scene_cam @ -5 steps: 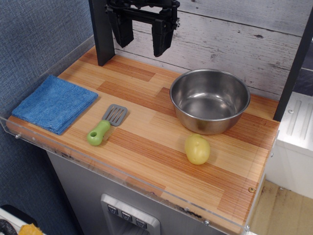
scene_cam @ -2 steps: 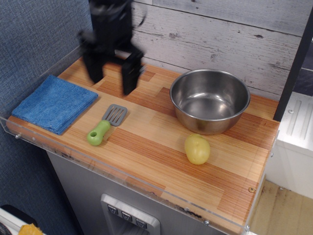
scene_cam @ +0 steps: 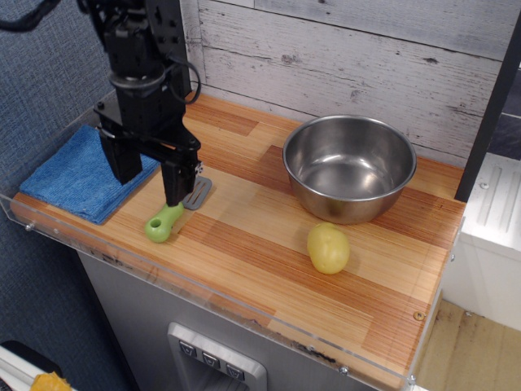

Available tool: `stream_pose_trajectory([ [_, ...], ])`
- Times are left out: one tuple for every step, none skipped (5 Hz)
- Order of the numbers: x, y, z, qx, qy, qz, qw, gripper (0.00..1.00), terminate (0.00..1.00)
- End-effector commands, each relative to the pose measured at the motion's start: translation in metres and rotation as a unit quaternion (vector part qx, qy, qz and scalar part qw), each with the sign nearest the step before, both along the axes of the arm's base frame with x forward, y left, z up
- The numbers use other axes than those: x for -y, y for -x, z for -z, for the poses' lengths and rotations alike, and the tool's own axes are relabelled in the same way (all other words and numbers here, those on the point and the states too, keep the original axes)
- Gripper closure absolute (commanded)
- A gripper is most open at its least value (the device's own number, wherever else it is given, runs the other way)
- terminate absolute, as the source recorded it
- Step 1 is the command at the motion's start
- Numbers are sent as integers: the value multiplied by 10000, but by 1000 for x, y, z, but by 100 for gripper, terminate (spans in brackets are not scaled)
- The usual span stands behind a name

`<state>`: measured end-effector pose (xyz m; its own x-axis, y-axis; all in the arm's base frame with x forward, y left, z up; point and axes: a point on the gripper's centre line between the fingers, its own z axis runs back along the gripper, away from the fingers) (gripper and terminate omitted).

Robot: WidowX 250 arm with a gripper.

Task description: Pick up the green spatula and place it on the blue cloth

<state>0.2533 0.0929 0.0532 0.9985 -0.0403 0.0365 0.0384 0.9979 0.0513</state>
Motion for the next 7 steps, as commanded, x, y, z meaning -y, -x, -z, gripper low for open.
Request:
stream_pose_trajectory([
  [7,10,23,12,104,27,9999,0,0],
  [11,11,44,-172,235,-11,9996,0,0],
  [7,10,52,-259,242,-125,9993,0,0],
  [1,11,55,-268,291,-292,9988,100,0],
  [0,11,48,-200,259,-374,9988,100,0],
  [8,9,44,-174,262,-164,9994,100,0],
  [15,11,21,77,224,233,9994,100,0],
])
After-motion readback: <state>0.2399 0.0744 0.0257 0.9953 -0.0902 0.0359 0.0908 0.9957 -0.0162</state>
